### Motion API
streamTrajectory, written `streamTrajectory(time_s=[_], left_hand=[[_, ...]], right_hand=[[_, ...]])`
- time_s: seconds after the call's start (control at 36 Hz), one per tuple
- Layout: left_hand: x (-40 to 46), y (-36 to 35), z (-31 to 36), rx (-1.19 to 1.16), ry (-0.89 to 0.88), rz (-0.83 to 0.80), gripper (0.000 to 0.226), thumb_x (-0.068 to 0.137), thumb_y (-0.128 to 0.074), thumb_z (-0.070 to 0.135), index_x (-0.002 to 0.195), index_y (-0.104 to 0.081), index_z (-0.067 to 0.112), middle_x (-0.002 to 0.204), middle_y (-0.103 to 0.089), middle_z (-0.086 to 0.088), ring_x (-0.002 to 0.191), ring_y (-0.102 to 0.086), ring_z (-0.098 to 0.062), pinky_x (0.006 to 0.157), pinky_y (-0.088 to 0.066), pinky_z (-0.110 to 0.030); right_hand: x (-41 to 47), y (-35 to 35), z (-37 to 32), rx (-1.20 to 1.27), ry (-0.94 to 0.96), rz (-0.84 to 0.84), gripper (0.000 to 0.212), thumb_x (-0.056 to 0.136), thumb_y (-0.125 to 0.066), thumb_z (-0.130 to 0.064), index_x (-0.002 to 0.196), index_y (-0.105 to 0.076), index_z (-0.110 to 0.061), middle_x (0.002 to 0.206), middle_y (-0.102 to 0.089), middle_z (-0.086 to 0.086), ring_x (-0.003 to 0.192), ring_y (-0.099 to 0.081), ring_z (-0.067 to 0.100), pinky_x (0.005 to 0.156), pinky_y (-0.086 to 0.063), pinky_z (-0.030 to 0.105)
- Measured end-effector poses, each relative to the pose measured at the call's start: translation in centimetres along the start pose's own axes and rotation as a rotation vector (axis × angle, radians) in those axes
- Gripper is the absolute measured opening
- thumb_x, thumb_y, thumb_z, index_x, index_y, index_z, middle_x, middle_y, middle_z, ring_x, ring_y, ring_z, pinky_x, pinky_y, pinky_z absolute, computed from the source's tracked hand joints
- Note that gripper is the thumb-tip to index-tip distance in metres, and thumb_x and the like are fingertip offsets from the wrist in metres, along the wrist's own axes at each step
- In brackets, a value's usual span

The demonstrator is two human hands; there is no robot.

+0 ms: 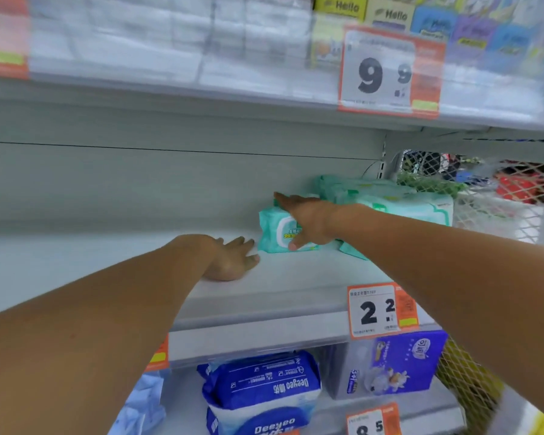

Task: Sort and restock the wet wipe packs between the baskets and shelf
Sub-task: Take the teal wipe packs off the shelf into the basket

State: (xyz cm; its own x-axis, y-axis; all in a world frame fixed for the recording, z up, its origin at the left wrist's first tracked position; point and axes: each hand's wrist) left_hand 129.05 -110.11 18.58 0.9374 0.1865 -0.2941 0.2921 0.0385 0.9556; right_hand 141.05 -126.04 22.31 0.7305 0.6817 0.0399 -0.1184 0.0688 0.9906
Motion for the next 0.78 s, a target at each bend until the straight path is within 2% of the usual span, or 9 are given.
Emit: streamTrajectory(time_s=[0.08, 0.14, 0.25, 0.42, 0.53, 0.69, 0.78], left_hand=[[0.3, 0.1, -0.3, 0.021, -0.007, -0.021, 0.061, 0.102, -0.007, 0.056, 0.155, 0.015, 0.033, 0.162, 0.018, 0.013, 0.152, 0.006, -0.02, 0.12, 0.006, -0.043], [0.5, 0.0, -0.6, 0.022, -0.025, -0.013, 0.062, 0.101, -0.006, 0.059, 0.154, 0.015, 0.035, 0.162, 0.018, 0.014, 0.152, 0.007, -0.018, 0.12, 0.006, -0.044], [1.1, -0.3, -1.2, 0.011, -0.05, 0.002, 0.062, 0.1, -0.007, 0.061, 0.153, 0.015, 0.039, 0.162, 0.018, 0.017, 0.152, 0.009, -0.017, 0.121, 0.005, -0.045], [1.4, -0.4, -1.2, 0.031, -0.066, 0.007, 0.056, 0.103, -0.009, 0.056, 0.152, 0.014, 0.042, 0.162, 0.019, 0.014, 0.152, 0.01, -0.02, 0.121, 0.004, -0.046], [1.5, -0.5, -1.3, 0.015, -0.067, 0.002, 0.058, 0.101, -0.009, 0.058, 0.152, 0.013, 0.042, 0.162, 0.018, 0.016, 0.152, 0.011, -0.019, 0.122, 0.004, -0.045], [1.6, -0.5, -1.2, 0.009, -0.072, -0.006, 0.059, 0.101, -0.008, 0.058, 0.153, 0.014, 0.041, 0.161, 0.018, 0.016, 0.151, 0.012, -0.018, 0.122, 0.005, -0.045], [1.7, -0.5, -1.3, 0.013, -0.064, -0.009, 0.058, 0.101, -0.008, 0.058, 0.152, 0.014, 0.041, 0.161, 0.019, 0.016, 0.151, 0.012, -0.018, 0.122, 0.004, -0.046]], right_hand=[[0.8, -0.1, 0.5, -0.036, -0.071, 0.002, 0.111, 0.079, -0.081, -0.041, 0.157, -0.007, -0.013, 0.155, -0.031, 0.018, 0.138, -0.039, 0.038, 0.109, -0.04, 0.043], [1.3, 0.1, 1.0, -0.089, -0.105, -0.007, 0.11, 0.078, -0.082, -0.042, 0.157, -0.01, -0.013, 0.15, -0.041, 0.014, 0.133, -0.046, 0.036, 0.105, -0.044, 0.043], [2.1, 0.0, 1.9, -0.181, -0.152, 0.037, 0.108, 0.079, -0.08, -0.043, 0.158, -0.009, -0.024, 0.154, -0.042, 0.003, 0.133, -0.048, 0.031, 0.101, -0.045, 0.041], [4.3, 0.0, 1.9, -0.163, -0.155, 0.029, 0.099, 0.077, -0.082, -0.039, 0.153, -0.023, -0.017, 0.146, -0.05, 0.008, 0.126, -0.053, 0.032, 0.099, -0.049, 0.043], [5.2, 0.8, 1.6, -0.149, -0.154, -0.004, 0.098, 0.07, -0.088, -0.037, 0.149, -0.031, -0.022, 0.139, -0.055, 0.004, 0.122, -0.055, 0.03, 0.094, -0.05, 0.042], [5.4, 0.7, 1.8, -0.163, -0.138, 0.02, 0.11, 0.063, -0.093, -0.025, 0.152, -0.03, -0.023, 0.136, -0.057, 0.006, 0.121, -0.057, 0.031, 0.092, -0.051, 0.04], [4.9, 0.2, 2.0, -0.143, -0.173, 0.012, 0.116, 0.07, -0.088, -0.015, 0.158, -0.013, -0.022, 0.139, -0.053, 0.01, 0.122, -0.054, 0.033, 0.093, -0.051, 0.043]])
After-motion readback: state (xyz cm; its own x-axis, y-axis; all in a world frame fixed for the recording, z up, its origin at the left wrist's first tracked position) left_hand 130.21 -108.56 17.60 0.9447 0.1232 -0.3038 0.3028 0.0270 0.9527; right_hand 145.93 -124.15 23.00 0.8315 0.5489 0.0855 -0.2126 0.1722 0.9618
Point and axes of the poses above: each hand's wrist, its own x-axis towards the middle knuckle, its own y-axis out of the back of the hand, z = x × y
